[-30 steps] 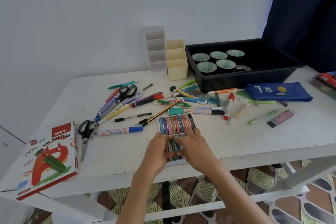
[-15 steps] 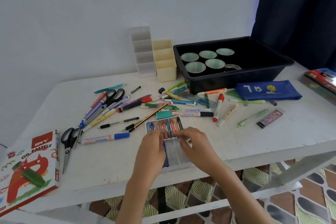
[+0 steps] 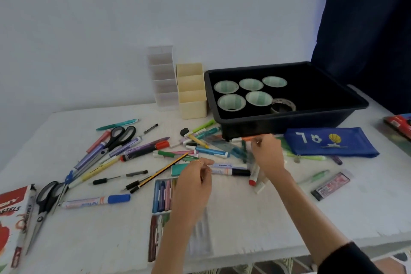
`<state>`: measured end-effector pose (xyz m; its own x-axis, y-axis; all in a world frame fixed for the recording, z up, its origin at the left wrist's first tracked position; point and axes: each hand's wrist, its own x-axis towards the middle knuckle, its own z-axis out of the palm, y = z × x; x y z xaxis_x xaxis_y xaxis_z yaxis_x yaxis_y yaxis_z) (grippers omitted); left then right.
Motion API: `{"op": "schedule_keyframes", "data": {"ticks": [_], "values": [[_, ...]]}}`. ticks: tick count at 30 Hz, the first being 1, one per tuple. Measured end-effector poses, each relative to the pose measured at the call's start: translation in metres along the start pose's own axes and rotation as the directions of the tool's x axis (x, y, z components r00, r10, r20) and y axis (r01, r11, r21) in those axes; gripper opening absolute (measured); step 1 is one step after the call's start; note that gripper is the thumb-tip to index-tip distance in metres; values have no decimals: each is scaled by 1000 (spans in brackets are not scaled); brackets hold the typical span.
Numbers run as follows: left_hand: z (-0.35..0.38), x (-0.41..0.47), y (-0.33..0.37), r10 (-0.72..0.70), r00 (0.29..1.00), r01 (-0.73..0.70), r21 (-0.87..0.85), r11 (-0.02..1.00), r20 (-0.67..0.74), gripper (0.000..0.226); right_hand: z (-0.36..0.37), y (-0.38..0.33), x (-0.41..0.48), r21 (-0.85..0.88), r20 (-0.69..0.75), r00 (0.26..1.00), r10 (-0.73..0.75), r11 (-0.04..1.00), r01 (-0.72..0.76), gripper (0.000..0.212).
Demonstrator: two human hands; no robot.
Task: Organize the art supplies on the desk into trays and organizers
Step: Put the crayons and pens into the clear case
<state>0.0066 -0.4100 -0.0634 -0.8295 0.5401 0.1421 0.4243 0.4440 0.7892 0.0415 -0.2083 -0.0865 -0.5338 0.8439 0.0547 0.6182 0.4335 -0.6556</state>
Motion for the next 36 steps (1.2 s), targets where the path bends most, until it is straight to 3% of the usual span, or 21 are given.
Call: {"op": "schedule_keyframes", "data": {"ticks": [4, 8, 12, 20, 26, 29, 33, 36], "values": [[8, 11, 1, -27, 1000, 27, 36, 999, 3, 19, 10, -5, 14, -198, 97, 994, 45, 980, -25, 28], [11, 12, -2, -67, 998, 67, 48, 997, -2, 19, 14, -13, 6, -220, 109, 994, 21, 976, 3, 23], [9, 0, -6, -52, 998, 52, -2, 999, -27, 20, 17, -18, -9, -110, 217, 974, -64, 990, 89, 16], [-16, -27, -22, -59, 995, 54, -65, 996, -75, 20, 5, -42, -63, 201, 16, 958, -287, 939, 278, 6], [-48, -56, -52, -33, 989, 35, 12, 999, -147, 20, 13, -58, -126, 400, 142, 965, -219, 905, 146, 14], [-60, -73, -64, 2, 988, 9, 66, 998, -152, 23, 20, -59, -158, 558, 194, 965, -177, 829, 40, 26], [-71, -90, -77, 68, 996, -65, 44, 997, -61, 29, 31, -53, -188, 665, 164, 982, -89, 746, -43, 35], [-74, -96, -83, 77, 993, -79, 24, 997, 87, 38, 33, -50, -202, 702, 167, 984, -66, 709, -72, 32]]}}
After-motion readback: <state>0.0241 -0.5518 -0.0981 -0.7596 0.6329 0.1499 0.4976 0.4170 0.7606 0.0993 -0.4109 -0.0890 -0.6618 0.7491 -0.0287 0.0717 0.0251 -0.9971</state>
